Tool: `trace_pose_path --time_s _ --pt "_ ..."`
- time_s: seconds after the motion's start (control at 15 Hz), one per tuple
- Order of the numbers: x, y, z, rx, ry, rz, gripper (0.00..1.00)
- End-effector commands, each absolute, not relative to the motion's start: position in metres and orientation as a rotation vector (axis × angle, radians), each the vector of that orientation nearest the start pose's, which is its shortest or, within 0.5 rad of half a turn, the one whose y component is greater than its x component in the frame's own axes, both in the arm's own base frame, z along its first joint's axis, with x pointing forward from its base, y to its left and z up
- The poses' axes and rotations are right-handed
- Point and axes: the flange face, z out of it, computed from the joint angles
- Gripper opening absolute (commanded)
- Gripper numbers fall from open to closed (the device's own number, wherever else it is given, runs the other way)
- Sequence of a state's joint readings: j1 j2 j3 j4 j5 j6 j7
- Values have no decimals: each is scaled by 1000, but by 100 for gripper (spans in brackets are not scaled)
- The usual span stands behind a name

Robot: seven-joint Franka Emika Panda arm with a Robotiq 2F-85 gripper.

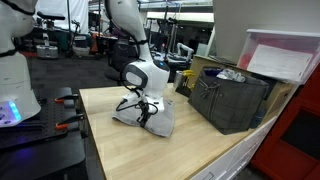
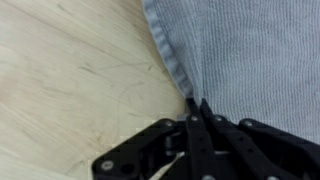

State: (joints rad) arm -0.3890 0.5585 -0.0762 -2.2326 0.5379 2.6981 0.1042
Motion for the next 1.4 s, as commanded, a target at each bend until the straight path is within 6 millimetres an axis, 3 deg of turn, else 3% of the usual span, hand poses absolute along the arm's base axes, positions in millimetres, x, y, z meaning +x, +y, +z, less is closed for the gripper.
trace_pose_path --time_s 0.0,0.33,0.6,0.87,1.33 --pt "453 -258 132 -2612 1499 44 1" --pt "461 -260 158 -2712 1452 2 1" --pt "481 -239 182 -2781 1351 -34 1" --pt "514 -193 198 -2850 1217 -47 1" --pt "580 -88 219 -2897 901 -65 1"
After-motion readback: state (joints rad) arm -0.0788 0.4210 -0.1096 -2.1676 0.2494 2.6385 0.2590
